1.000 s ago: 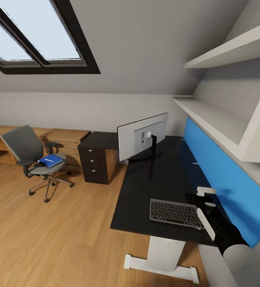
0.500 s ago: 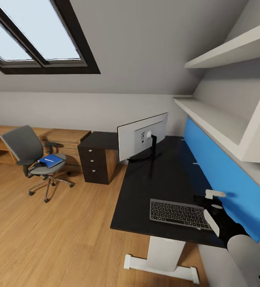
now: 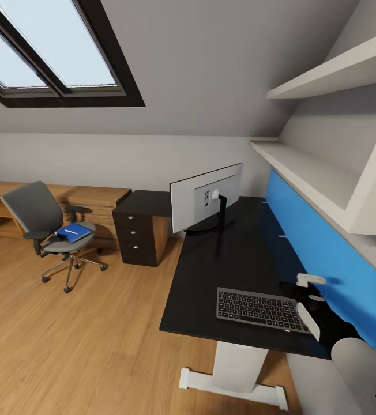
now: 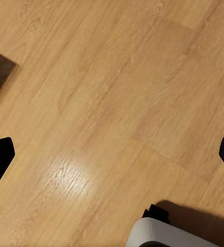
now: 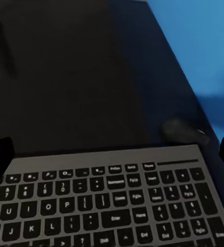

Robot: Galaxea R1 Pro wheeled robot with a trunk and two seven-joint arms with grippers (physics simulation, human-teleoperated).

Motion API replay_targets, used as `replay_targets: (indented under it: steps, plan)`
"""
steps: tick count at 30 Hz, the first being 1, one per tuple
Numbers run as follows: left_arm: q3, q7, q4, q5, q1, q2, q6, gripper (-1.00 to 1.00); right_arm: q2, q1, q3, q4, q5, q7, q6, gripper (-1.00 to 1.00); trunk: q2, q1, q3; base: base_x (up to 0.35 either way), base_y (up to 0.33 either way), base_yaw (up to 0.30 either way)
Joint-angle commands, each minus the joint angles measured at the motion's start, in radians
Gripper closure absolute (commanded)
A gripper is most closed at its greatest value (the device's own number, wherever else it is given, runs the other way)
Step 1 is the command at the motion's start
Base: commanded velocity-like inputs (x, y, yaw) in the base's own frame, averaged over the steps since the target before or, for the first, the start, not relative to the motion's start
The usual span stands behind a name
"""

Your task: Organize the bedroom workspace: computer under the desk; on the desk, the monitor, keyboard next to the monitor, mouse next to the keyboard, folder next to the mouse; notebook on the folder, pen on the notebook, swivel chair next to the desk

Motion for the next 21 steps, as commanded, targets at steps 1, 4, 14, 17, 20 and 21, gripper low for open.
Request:
replay_targets:
  steps: [1, 4, 14, 17, 20, 21]
  plan:
    - [-0.009, 0.006, 0.0, 0.009, -0.001, 0.001, -0.004, -1.0, -0.005, -0.001, 0.006, -0.002, -0.009, 0.008, 0.005, -1.0, -0.002, 0.001, -0.002, 0.0, 0.0, 0.0]
    - [-0.009, 0.006, 0.0, 0.009, -0.001, 0.001, -0.004, -1.0, -0.021, -0.001, 0.0, -0.001, -0.016, 0.077, 0.005, -1.0, -0.002, 0.001, -0.002, 0.0, 0.0, 0.0]
    - [-0.009, 0.006, 0.0, 0.009, -0.001, 0.001, -0.004, -1.0, -0.053, -0.001, -0.106, 0.017, -0.048, 0.237, -0.057, -1.0, -0.002, 0.001, -0.002, 0.0, 0.0, 0.0]
    - [-0.009, 0.006, -0.001, 0.009, -0.001, 0.001, -0.004, -1.0, -0.053, -0.001, -0.11, 0.022, -0.048, 0.237, -0.057, -1.0, -0.002, 0.001, -0.002, 0.0, 0.0, 0.0]
    - [-0.009, 0.006, 0.0, 0.009, -0.001, 0.001, -0.004, -1.0, -0.051, -0.001, -0.11, 0.021, -0.05, 0.197, -0.033, -1.0, -0.002, 0.001, -0.002, 0.052, -0.085, 0.0]
    - [-0.009, 0.006, 0.0, 0.009, -0.001, 0.001, -0.004, -1.0, -0.051, -0.001, -0.11, 0.02, -0.05, 0.186, -0.028, -1.0, -0.002, 0.001, -0.002, 0.081, -0.162, 0.0]
